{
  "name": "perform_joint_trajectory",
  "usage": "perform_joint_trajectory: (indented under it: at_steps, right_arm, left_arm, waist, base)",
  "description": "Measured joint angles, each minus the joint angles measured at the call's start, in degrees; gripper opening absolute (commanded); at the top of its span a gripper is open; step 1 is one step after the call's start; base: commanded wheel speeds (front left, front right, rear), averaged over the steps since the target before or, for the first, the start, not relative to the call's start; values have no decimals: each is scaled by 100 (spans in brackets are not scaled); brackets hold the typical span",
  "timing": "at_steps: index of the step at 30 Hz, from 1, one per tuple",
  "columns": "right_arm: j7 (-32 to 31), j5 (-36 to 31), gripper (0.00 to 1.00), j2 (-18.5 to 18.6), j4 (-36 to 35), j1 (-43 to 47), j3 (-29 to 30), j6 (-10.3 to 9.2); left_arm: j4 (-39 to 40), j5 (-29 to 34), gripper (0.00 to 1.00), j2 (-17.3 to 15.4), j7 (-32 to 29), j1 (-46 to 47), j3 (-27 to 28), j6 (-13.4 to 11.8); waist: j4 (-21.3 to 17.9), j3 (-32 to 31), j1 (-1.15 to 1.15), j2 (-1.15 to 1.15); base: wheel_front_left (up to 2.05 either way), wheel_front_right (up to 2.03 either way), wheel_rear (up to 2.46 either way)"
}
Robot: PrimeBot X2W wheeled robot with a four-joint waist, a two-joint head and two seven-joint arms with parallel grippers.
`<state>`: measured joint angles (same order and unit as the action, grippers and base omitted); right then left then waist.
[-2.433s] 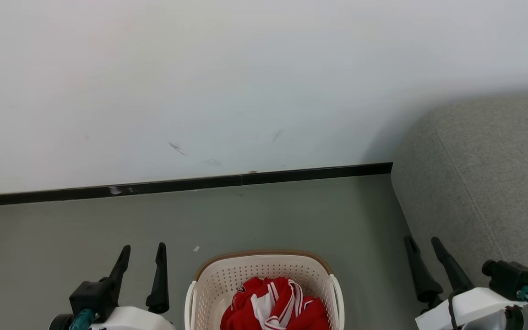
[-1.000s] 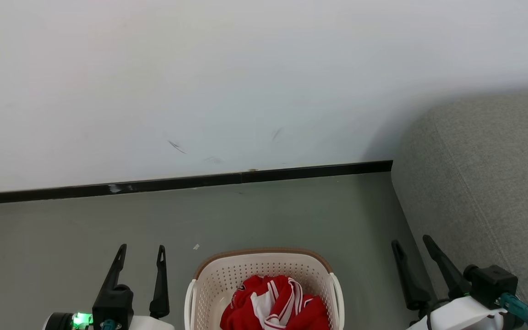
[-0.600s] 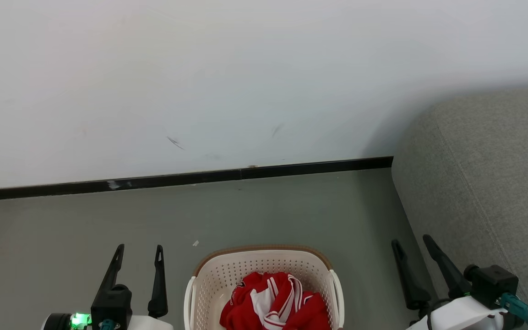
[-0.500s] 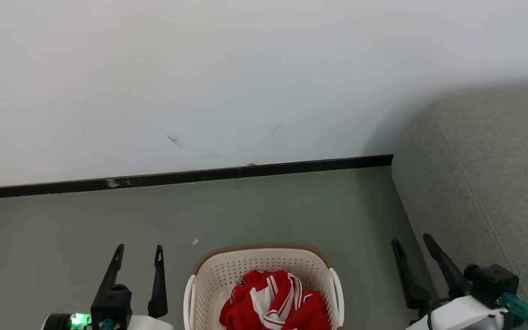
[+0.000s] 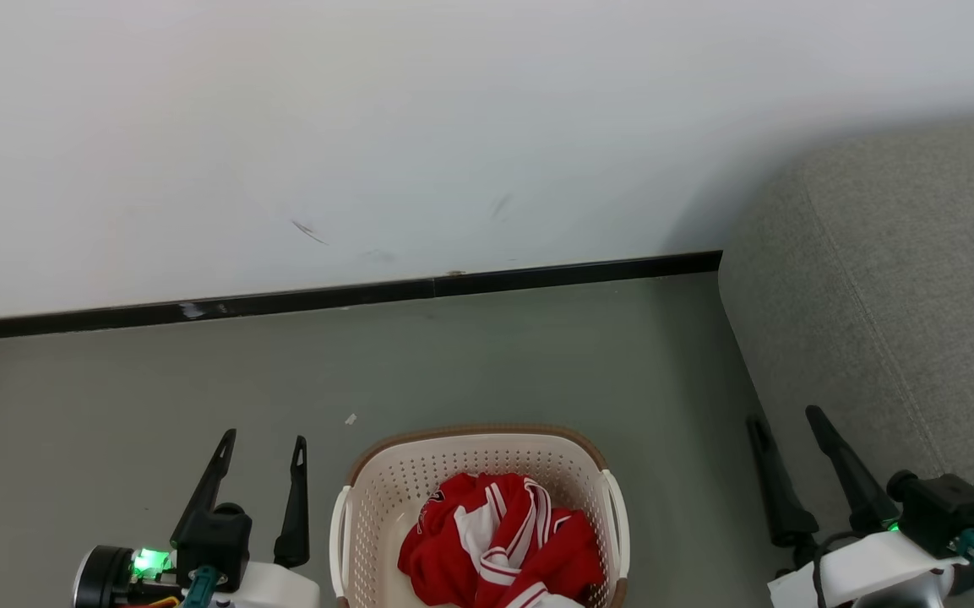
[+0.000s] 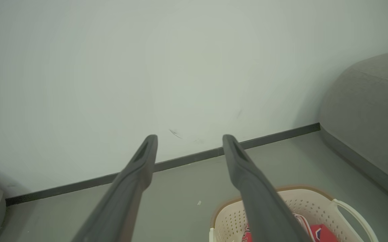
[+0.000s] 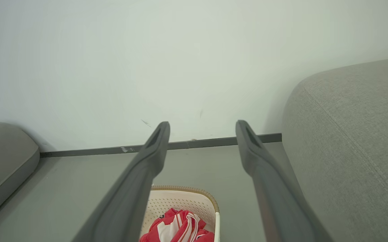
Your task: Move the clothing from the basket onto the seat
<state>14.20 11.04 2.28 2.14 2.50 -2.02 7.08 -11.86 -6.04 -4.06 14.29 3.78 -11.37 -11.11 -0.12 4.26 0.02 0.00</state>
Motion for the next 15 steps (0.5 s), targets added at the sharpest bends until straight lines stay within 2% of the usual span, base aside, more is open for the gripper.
perform_joint_trajectory:
  at_steps: [15]
  right_arm:
    - [0, 9, 100, -8, -394, 70, 479, 0]
  left_arm:
    - [-639, 368, 100, -13, -11, 761, -717, 501]
  waist:
    - [-196, 599, 0, 0]
  base:
    - [0, 0, 0]
